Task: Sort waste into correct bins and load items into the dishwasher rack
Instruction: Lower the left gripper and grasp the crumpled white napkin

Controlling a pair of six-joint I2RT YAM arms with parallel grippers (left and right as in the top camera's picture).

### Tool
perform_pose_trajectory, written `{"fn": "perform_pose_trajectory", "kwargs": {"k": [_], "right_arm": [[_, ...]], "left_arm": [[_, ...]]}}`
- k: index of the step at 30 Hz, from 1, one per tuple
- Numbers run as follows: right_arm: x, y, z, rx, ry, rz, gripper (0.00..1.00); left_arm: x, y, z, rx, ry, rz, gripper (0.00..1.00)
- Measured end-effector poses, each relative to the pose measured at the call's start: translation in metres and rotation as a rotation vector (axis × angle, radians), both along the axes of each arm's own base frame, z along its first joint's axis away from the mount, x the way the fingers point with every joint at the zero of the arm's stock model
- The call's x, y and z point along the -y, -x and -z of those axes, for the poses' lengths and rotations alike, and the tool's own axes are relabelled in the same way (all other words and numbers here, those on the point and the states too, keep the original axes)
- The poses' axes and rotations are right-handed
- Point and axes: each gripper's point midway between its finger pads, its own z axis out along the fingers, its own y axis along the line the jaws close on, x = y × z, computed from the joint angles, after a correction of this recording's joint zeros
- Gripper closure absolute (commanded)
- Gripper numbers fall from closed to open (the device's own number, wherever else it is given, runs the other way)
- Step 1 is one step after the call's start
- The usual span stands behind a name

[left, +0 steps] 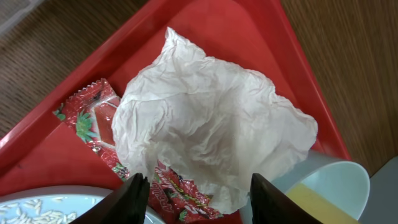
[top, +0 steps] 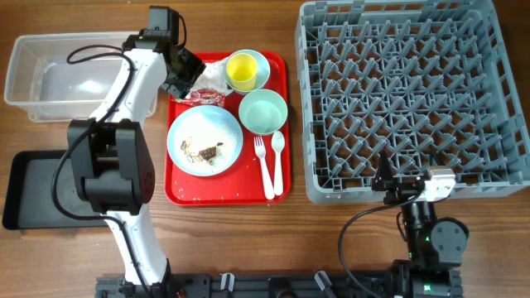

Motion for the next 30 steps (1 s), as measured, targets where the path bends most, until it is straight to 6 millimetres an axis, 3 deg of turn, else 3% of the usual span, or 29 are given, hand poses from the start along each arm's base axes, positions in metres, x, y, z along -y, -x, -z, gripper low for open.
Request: {"fn": "perform_pose_trajectory", "kwargs": {"k": [3,9,13,16,23,30], "right_arm": [[0.0,0.0,0.0,0.0,0.0,0.0,0.0],[0.0,0.0,0.0,0.0,0.0,0.0,0.0],[0.0,0.0,0.0,0.0,0.0,0.0,0.0],[0.0,0.0,0.0,0.0,0.0,0.0,0.0],[0.0,0.0,0.0,0.0,0.0,0.0,0.0],[0.0,0.0,0.0,0.0,0.0,0.0,0.0]], "left_arm": [[0.003,-0.002,-0.001,0.005,0.012,-0.029,0.47],[0.012,0.001,0.0,-0.012,0.027,-0.075,0.39],[0.029,0.004,0.001,-0.013,0.011,-0.051,0.4],[0.035,0.005,0.004,-0.008,-0.039,-0.045,0.46],[0.025,0.004,0.04,-0.057,-0.091,-0.114,0.48],[0.029,-0.002,0.04,-0.037,-0.063,-0.121,0.49]]}}
